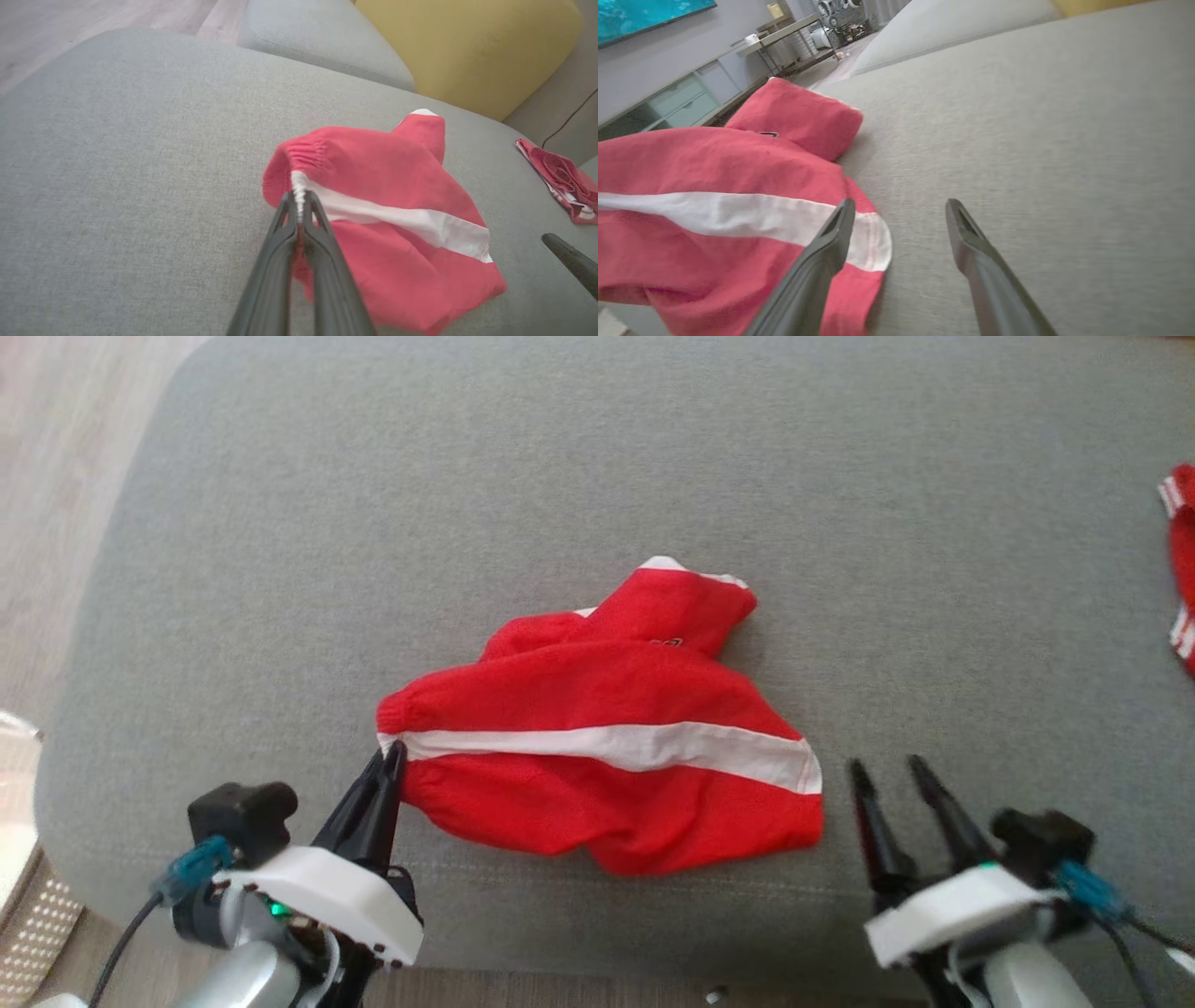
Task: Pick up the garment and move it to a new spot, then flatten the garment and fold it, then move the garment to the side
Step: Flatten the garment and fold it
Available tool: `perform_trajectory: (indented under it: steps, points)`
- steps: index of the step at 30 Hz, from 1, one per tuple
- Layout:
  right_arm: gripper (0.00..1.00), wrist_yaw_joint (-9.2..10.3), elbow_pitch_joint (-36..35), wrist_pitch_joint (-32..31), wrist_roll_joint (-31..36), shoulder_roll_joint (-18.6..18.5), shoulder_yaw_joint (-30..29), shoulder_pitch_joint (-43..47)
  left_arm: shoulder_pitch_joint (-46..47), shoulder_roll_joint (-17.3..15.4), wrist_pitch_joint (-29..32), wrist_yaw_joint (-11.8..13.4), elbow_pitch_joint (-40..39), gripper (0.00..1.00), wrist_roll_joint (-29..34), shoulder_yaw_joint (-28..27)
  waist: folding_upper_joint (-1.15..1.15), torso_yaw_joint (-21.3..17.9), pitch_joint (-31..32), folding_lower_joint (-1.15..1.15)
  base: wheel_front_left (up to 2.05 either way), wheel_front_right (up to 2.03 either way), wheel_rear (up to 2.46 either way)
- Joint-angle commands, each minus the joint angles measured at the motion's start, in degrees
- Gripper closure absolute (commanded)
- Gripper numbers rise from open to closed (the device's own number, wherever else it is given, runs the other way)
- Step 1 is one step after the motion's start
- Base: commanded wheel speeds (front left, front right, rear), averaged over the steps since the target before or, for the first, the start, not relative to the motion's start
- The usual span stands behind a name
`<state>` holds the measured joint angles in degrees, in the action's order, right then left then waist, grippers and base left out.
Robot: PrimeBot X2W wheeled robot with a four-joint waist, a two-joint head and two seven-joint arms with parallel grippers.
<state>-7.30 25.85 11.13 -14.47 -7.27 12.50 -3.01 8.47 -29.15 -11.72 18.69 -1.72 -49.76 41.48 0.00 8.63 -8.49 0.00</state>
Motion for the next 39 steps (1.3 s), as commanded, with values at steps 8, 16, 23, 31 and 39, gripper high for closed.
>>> perform_trajectory:
  steps: [8, 16, 23, 31, 39]
  points:
    - [0.0, -0.19, 2.7, -5.1, -11.0, -3.3, 10.6, -6.0, 2.6, -2.1, -1.3, 1.0, -1.4, 1.0, 0.6, -3.7, 0.0, 0.4, -2.8, 0.0, 0.0, 0.0, 0.0]
    - [0.0, -0.19, 9.1, -7.6, -13.6, -2.8, 14.9, -10.1, 4.0, -2.3, -1.2, 0.9, -0.7, 1.0, 1.2, -3.6, 0.0, 0.5, -3.6, 0.0, 0.0, 0.0, 0.0]
    - [0.35, -0.19, 12.4, -8.5, -17.0, -2.6, 17.8, -12.4, 4.6, -1.9, -1.0, 0.7, -0.2, 1.0, 1.4, -3.1, 0.0, 1.0, -3.6, 0.0, 0.0, 0.0, 0.0]
    - [1.0, -0.19, 13.5, -6.2, -21.6, -4.1, 18.3, -12.7, 4.7, -1.7, -1.2, 0.7, 1.0, 1.0, 1.6, -2.8, 0.0, 1.2, -2.1, 0.0, 0.0, 0.0, 0.0]
    - [1.0, -0.19, 5.1, -1.2, -24.3, -8.2, 11.8, -13.0, 6.6, -2.3, 0.1, -1.4, -2.8, 1.0, -0.6, -4.4, 0.0, -3.7, 2.9, 0.0, 0.0, 0.0, 0.0]
